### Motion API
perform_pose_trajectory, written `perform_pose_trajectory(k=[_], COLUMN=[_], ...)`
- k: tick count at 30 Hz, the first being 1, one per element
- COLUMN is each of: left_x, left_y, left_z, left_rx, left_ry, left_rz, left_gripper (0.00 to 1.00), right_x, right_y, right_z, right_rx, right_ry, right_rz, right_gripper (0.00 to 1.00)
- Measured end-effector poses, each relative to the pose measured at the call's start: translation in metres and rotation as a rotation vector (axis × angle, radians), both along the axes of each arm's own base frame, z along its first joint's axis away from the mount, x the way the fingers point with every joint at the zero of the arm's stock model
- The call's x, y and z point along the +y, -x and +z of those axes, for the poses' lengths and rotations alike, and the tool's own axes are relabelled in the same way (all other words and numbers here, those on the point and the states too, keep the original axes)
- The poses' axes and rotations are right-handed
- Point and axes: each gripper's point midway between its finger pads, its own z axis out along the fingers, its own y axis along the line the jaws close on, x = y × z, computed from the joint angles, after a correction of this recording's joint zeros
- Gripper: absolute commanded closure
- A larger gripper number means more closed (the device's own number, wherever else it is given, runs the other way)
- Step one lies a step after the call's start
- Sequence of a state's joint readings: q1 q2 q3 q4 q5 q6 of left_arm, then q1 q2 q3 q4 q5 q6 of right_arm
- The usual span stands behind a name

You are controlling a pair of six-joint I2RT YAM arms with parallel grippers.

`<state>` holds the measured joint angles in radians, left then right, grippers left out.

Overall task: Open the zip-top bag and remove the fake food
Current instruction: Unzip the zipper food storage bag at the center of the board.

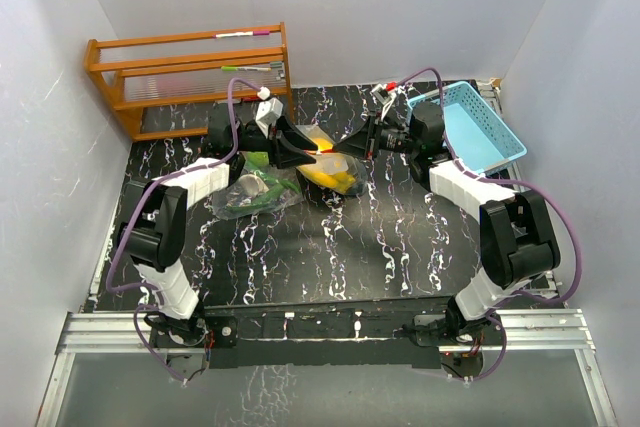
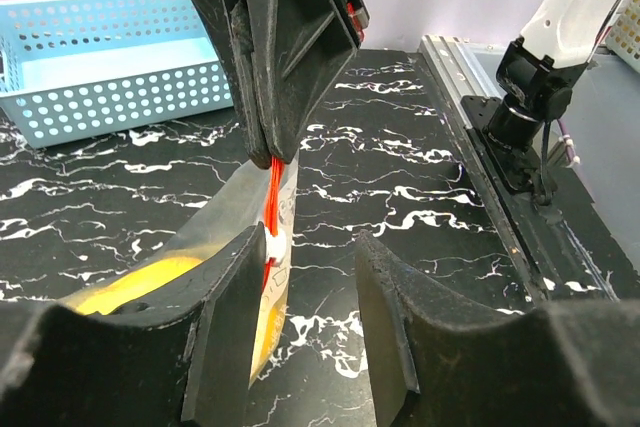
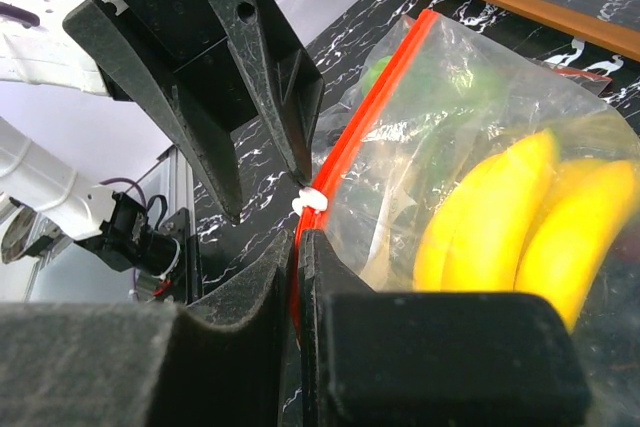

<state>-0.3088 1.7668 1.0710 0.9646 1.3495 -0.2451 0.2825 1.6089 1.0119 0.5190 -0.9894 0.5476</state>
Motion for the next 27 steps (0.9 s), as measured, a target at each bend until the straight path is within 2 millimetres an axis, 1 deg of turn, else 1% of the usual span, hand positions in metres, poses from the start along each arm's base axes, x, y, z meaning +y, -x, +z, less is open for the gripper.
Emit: perform_pose_trajectory(k=[5, 12, 15, 18, 20, 24, 27], left_x=[-0.001, -0.003, -0.003, -0.004, -0.004, -0.006, -0.008], left_y=[0.000, -0.005, -0.007, -0.011, -0.014, -0.020, -0.023], left_z=[0.004, 0.000, 0.001, 0.001, 0.000, -0.001, -0.009], left_rx=[-0.007, 0.007, 0.010, 0.011, 0.012, 0.024, 0.054], left_ry=[0.021, 0.034, 0.039, 0.043, 0.044, 0.049, 0.055], left_rz=[-0.005, 0.002, 0.016, 0.037, 0.051, 0.061, 0.059], left_gripper=[0.61, 0.61, 0.61, 0.57, 0.57, 0.57, 0.57], right_x=[0.000, 0.003, 0.004, 0.005, 0.006, 0.007, 0.008], right_y=[0.000, 0.001, 0.001, 0.001, 0.001, 0.002, 0.001], right_z=[0.000, 0.002, 0.004, 0.006, 0.008, 0.008, 0.007], right_rx=[0.000, 0.000, -0.004, -0.004, -0.004, -0.002, 0.001], right_ry=[0.000, -0.002, -0.004, -0.004, -0.005, -0.004, -0.003], right_rz=[0.003, 0.009, 0.009, 0.013, 0.015, 0.014, 0.012], right_gripper=[0.92, 0.92, 0.92, 0.92, 0.92, 0.92, 0.92])
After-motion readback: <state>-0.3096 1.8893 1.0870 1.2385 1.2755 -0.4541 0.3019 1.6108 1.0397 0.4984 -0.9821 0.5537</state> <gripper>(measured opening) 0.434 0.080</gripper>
